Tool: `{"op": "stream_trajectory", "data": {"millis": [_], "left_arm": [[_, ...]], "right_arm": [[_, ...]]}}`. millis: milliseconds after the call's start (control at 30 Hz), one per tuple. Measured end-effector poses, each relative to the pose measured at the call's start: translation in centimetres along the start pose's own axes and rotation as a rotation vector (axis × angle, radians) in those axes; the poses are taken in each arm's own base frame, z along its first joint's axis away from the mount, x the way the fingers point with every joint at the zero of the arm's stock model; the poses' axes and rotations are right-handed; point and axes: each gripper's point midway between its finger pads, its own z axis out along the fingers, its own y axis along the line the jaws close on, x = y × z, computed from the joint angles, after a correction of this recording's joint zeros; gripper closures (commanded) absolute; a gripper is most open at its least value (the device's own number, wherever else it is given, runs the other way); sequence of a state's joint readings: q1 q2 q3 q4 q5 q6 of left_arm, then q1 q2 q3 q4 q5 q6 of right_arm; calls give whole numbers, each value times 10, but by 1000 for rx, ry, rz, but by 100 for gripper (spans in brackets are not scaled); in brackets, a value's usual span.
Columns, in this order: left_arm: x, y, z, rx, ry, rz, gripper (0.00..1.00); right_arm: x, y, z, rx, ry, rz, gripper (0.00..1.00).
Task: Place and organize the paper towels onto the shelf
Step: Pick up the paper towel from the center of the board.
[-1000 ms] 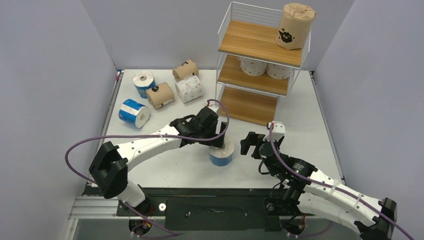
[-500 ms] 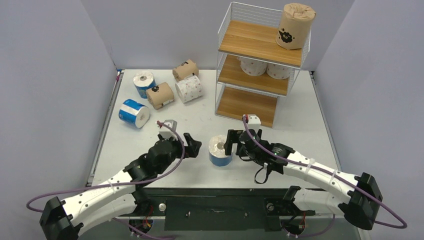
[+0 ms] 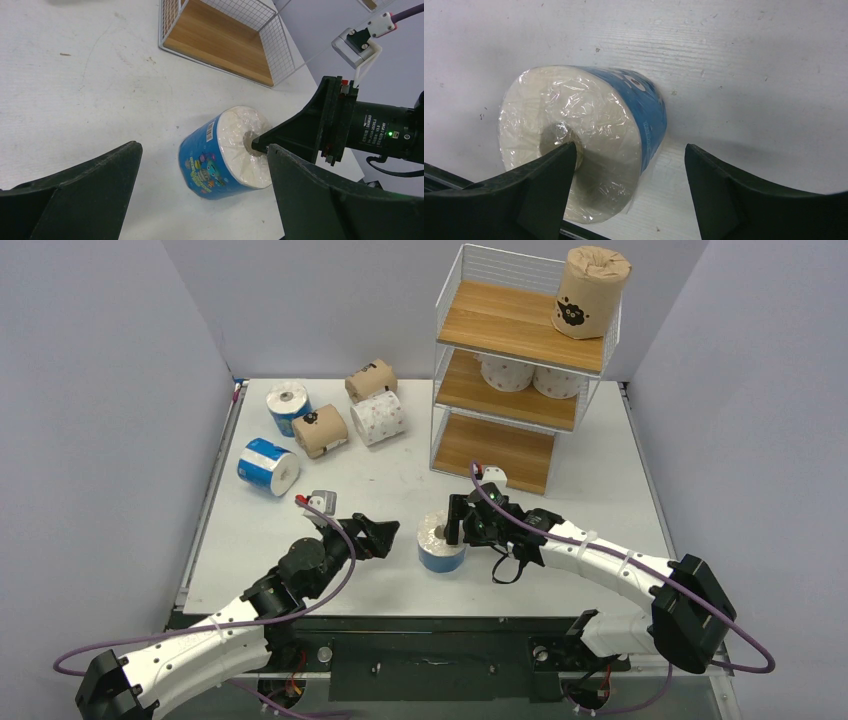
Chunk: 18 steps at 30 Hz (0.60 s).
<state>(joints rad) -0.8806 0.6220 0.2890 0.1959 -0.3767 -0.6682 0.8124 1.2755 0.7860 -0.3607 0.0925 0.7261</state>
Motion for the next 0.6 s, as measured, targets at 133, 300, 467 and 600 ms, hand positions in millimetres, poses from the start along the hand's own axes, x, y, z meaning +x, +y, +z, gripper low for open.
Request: {"op": "stream_trajectory", "data": {"millis": [133, 300, 467, 600], "left_arm": [[2, -2, 2, 22, -7, -1, 4], [5, -1, 3, 34, -14, -2, 4], [5, -1, 3, 35, -16, -3, 4], [4, 0, 1, 37, -27, -4, 4]], "right_arm": [[-1, 6, 2, -17, 12, -7, 33], [4, 9, 9, -22, 45, -9, 47], [2, 11, 11, -24, 44, -5, 59], [-1, 4, 8, 2, 39, 2, 60]]}}
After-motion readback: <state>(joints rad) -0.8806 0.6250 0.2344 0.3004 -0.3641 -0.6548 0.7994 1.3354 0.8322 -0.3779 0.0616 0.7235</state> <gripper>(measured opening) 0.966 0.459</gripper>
